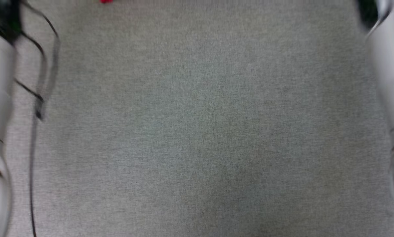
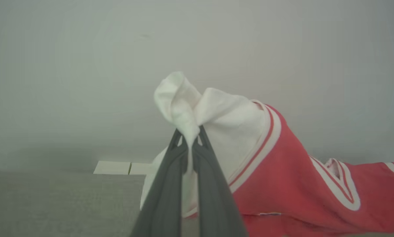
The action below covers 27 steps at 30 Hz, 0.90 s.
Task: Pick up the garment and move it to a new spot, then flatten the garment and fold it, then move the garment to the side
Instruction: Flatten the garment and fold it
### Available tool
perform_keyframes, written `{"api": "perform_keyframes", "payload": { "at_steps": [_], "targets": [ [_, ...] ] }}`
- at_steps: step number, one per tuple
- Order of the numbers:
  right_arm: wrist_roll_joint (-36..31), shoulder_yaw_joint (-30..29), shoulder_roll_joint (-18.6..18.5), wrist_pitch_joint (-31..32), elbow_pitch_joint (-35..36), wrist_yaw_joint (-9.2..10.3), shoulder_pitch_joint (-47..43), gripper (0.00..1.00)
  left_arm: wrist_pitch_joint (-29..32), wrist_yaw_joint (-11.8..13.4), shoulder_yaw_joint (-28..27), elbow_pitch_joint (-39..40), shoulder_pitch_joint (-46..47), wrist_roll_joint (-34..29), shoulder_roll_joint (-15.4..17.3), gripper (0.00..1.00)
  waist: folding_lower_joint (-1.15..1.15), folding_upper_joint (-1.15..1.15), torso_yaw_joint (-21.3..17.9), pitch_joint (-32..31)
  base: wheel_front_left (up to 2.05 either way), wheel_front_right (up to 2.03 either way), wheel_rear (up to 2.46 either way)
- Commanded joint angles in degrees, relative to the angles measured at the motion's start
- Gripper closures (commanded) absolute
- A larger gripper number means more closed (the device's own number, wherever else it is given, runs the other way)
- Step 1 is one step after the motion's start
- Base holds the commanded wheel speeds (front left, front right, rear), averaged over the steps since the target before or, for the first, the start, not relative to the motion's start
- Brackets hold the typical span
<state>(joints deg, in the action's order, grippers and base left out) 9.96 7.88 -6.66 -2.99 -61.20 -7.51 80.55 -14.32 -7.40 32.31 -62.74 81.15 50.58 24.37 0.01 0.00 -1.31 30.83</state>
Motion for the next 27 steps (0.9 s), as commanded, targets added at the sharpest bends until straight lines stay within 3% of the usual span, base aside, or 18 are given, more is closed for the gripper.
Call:
{"api": "perform_keyframes", "payload": {
  "at_steps": [1,8,11,15,17,22,27],
  "targets": [
    [1.36,0.51,0.18,-0.45,-0.31,0.04,-2.49,1.0,-0.37,-0.1,0.24,0.58,-2.87,0.63,-0.34,1.0,-0.01,0.0,0.21,-2.07,0.0,0.0,0.0],
    [9.57,6.27,-0.99,-1.73,1.64,0.04,-19.07,1.0,-0.87,-0.13,1.14,5.3,-21.3,3.49,-0.66,1.0,-0.01,0.0,0.41,-9.77,0.0,0.0,0.0],
    [12.82,8.4,-2.13,-2.02,3.7,0.04,-26.37,1.0,-0.95,-0.13,-0.94,8.49,-28.45,3.32,0.05,1.0,-0.01,0.0,0.35,-13.19,0.0,0.0,0.0],
    [18.3,10.58,-4.64,-2.52,8.42,0.04,-38.31,1.0,-0.91,1.89,-5.24,15.32,-42.27,1.86,-0.33,1.0,-0.01,0.0,0.59,-19.35,0.0,0.0,0.0],
    [21.23,10.85,-6.98,-1.52,13.07,0.04,-46.65,1.0,-0.91,4.16,-8.49,21.82,-52.78,0.41,-0.16,1.0,-0.01,0.0,0.58,-23.38,0.0,0.0,0.0],
    [22.34,9.04,-9.41,0.3,20.3,0.04,-57.0,1.0,-0.92,8.19,-11.31,31.08,-65.69,-0.52,0.58,1.0,-0.01,0.0,0.53,-27.73,0.0,0.0,0.0],
    [21.24,3.25,-10.54,3.42,29.43,0.04,-69.78,1.0,0.17,12.89,-11.11,41.41,-77.5,-0.24,2.31,1.0,-0.01,0.0,1.34,-31.26,0.0,0.0,0.0]
  ]
}}
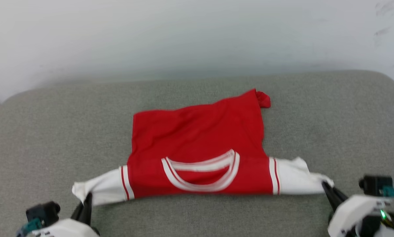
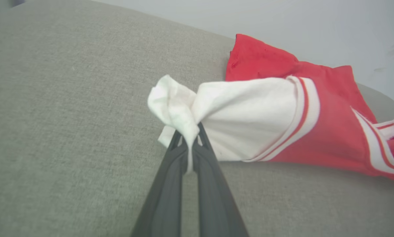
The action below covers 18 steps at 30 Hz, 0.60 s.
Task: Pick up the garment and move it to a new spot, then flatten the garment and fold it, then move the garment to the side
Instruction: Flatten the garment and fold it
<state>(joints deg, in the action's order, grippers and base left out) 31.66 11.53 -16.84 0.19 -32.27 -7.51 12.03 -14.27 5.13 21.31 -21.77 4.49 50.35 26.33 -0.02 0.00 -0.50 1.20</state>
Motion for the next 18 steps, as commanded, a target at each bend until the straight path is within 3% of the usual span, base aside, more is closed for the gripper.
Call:
{"api": "perform_keyframes", "payload": {
  "at_steps": [1,8,14,15,16,17,18],
  "targets": [
    [-0.62,-2.03,0.13,1.14,2.67,0.04,-4.15,1.0,0.8,1.38,0.07,2.67,-3.12,0.17,0.68,1.0,0.02,0.0,0.74,-2.13,0.0,0.0,0.0],
    [-6.79,-14.44,6.41,9.49,19.86,0.04,-22.81,1.0,4.97,7.91,-0.01,16.59,-15.29,1.27,3.74,1.0,0.02,0.0,1.92,-3.15,0.0,0.0,0.0],
    [-13.2,-19.11,11.25,17.71,29.96,0.04,-31.86,0.98,6.39,10.78,0.2,22.12,-19.48,1.03,4.89,1.0,0.02,0.0,3.03,-3.18,0.0,0.0,0.0],
    [-14.0,-18.97,11.53,18.91,30.95,0.04,-32.56,0.65,6.17,11.01,0.41,22.9,-19.46,0.82,4.7,1.0,0.02,0.0,3.23,-3.05,0.0,0.0,0.0],
    [-14.15,-19.03,11.88,19.62,31.9,0.04,-32.75,0.24,6.17,11.15,0.7,23.5,-19.33,0.66,4.44,1.0,0.02,0.0,3.46,-2.91,0.0,0.0,0.0],
    [-14.24,-18.8,12.12,19.81,32.85,0.04,-32.56,0.0,6.15,11.26,1.01,23.98,-19.03,0.23,4.47,1.0,0.02,0.0,3.72,-2.78,0.0,0.0,0.0],
    [-14.45,-18.65,12.34,19.7,33.7,0.03,-32.15,0.0,6.08,11.36,1.26,24.48,-18.58,0.03,4.31,1.0,0.02,0.0,4.03,-2.61,0.0,0.0,0.0]
  ]
}}
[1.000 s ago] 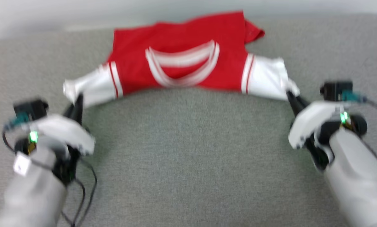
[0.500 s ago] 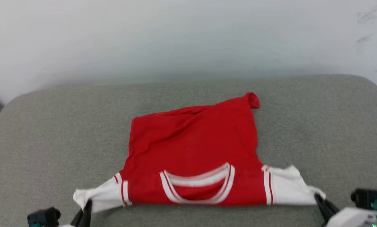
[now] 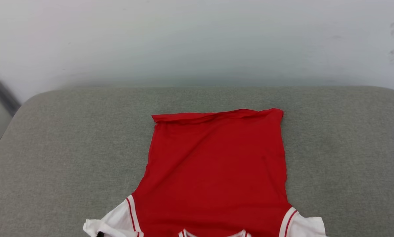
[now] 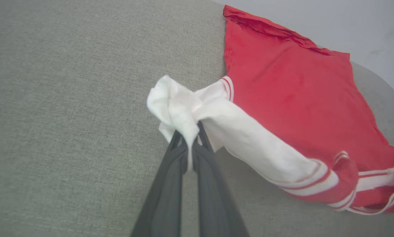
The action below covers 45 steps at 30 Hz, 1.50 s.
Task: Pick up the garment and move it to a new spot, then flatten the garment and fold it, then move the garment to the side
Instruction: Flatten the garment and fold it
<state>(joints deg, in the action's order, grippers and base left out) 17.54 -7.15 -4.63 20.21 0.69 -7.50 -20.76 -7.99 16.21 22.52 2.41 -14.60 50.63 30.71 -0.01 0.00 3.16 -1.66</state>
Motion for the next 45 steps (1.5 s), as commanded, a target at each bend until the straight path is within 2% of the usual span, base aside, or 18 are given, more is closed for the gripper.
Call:
{"api": "perform_keyframes", "payload": {
  "at_steps": [1,6,10,13,18,23,27,28,34,39,40,42,45],
  "targets": [
    [-0.23,-0.08,0.33,-0.83,1.59,0.03,1.42,0.0,-0.22,0.39,0.26,0.93,0.94,-0.62,-0.24,1.0,0.01,0.0,0.66,0.48,0.0,0.0,0.0],
    [0.22,-2.6,0.52,-4.58,2.64,0.02,8.78,0.0,-0.67,0.7,0.94,3.34,2.66,-1.82,-0.65,1.0,0.01,0.0,2.79,1.9,0.0,0.0,0.0],
    [0.6,-4.51,-0.78,-5.38,-2.63,0.02,19.81,0.0,-1.22,0.68,1.25,5.45,5.0,-2.77,-1.37,1.0,0.01,0.0,4.94,5.07,0.0,0.0,0.0],
    [0.76,-5.24,-2.6,-3.81,-8.89,0.02,29.34,0.0,-1.45,-0.28,2.05,6.56,7.49,-3.7,-2.0,1.0,0.01,0.0,7.42,8.08,0.0,0.0,0.0],
    [0.13,-6.7,-7.55,2.49,-19.97,0.02,45.1,0.0,-2.31,-2.2,3.37,7.11,11.82,-4.73,-3.6,1.0,0.01,0.0,11.9,13.12,0.0,0.0,0.0],
    [-3.56,-8.16,-11.79,12.43,-29.07,0.02,58.23,0.0,-3.41,-4.37,4.34,6.53,15.78,-5.4,-5.19,1.0,0.01,0.0,15.98,18.23,0.0,0.0,0.0],
    [-6.15,-9.85,-12.76,16.76,-33.24,0.02,63.92,0.0,-3.96,-6.35,5.16,5.3,18.16,-5.28,-6.61,1.0,0.01,0.0,18.34,21.08,0.0,0.0,0.0],
    [-9.31,-11.17,-12.51,20.31,-35.99,0.02,68.38,0.0,-4.75,-8.09,5.44,3.59,20.57,-5.24,-7.96,1.0,0.01,0.0,19.72,23.64,0.0,0.0,0.0],
    [-13.94,-12.66,-11.28,26.26,-40.1,0.02,71.82,0.0,-5.84,-11.01,5.61,0.34,23.76,-5.36,-9.79,1.0,0.01,0.0,20.62,26.91,0.0,0.0,0.0],
    [-16.78,-16.53,-9.31,34.31,-44.93,0.07,68.58,0.0,-6.3,-12.36,5.15,-2.12,24.68,-5.57,-10.3,1.0,0.01,0.0,20.46,27.02,0.0,0.0,0.0],
    [-17.47,-17.08,-8.98,35.77,-45.35,0.07,68.21,0.19,-6.38,-12.54,5.09,-2.54,24.72,-5.56,-10.33,1.0,0.01,0.0,20.39,26.94,0.0,0.0,0.0],
    [-18.07,-18.14,-8.55,37.13,-45.23,0.07,68.12,1.0,-6.51,-12.71,5.13,-3.24,24.76,-5.68,-10.46,1.0,0.01,0.0,20.24,26.65,0.0,0.0,0.0],
    [-18.18,-19.2,-8.11,35.71,-42.84,0.05,69.45,1.0,-6.5,-13.01,5.27,-4.08,24.79,-5.78,-10.46,1.0,0.01,0.0,20.1,25.86,0.0,0.0,0.0]
  ]
}}
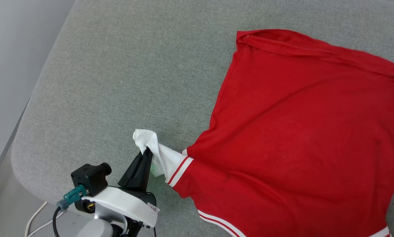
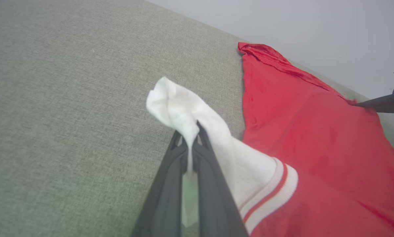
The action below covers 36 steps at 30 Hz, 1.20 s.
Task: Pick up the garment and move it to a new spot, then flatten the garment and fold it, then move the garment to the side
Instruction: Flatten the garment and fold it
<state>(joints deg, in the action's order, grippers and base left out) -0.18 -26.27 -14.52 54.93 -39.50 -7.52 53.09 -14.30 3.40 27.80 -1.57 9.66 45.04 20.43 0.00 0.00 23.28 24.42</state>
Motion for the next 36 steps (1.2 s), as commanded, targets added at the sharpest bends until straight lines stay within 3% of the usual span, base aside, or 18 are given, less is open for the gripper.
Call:
{"api": "perform_keyframes", "payload": {
  "at_steps": [1,10,19,25,26,33,34,35,36],
  "targets": [
    [-0.64,-0.05,1.59,0.92,-1.92,0.06,-3.79,1.0,-0.22,-0.23,0.03,-0.27,0.59,-0.18,-0.22,1.0,0.0,0.0,-0.01,-0.53,0.0,0.0,0.0],
    [0.81,4.81,-3.55,-0.16,5.91,0.06,-4.76,1.0,0.03,1.17,-0.75,-1.31,-1.66,0.29,1.07,1.0,0.0,0.0,-2.79,-6.02,0.0,0.0,0.0],
    [10.19,11.8,-5.61,1.33,18.99,0.05,-21.31,1.0,2.01,5.03,-3.17,-0.65,-6.87,1.3,4.82,1.0,0.0,0.0,-12.46,-14.56,0.0,0.0,0.0],
    [15.27,11.01,-3.81,2.1,31.65,0.06,-36.48,1.0,3.89,8.37,-5.9,0.43,-10.41,2.66,7.76,1.0,0.0,0.0,-19.85,-17.96,0.0,0.0,0.0],
    [16.42,9.53,-1.85,2.47,36.7,0.06,-44.25,1.0,4.59,9.79,-6.86,1.25,-12.19,3.14,8.94,1.0,0.0,0.0,-22.75,-19.08,0.0,0.0,0.0],
    [17.72,7.18,6.22,0.48,42.82,0.05,-59.05,1.0,5.96,11.89,-7.92,3.3,-14.21,3.77,10.42,1.0,0.0,0.0,-26.7,-19.52,0.0,0.0,0.0],
    [18.37,7.32,7.29,-0.42,42.97,0.05,-60.26,0.92,6.14,11.96,-7.96,3.61,-14.22,3.82,10.55,1.0,0.0,0.0,-27.01,-19.34,0.0,0.0,0.0],
    [18.98,7.15,8.13,-2.06,43.23,0.05,-60.9,0.09,6.41,12.1,-7.89,3.9,-14.2,3.87,10.61,1.0,0.0,0.0,-27.23,-19.11,0.0,0.0,0.0],
    [19.24,7.15,8.66,-3.9,43.27,0.05,-61.51,0.0,6.5,12.15,-7.78,4.12,-14.12,3.9,10.64,1.0,0.0,0.0,-27.37,-18.88,0.0,0.0,0.0]
  ]
}}
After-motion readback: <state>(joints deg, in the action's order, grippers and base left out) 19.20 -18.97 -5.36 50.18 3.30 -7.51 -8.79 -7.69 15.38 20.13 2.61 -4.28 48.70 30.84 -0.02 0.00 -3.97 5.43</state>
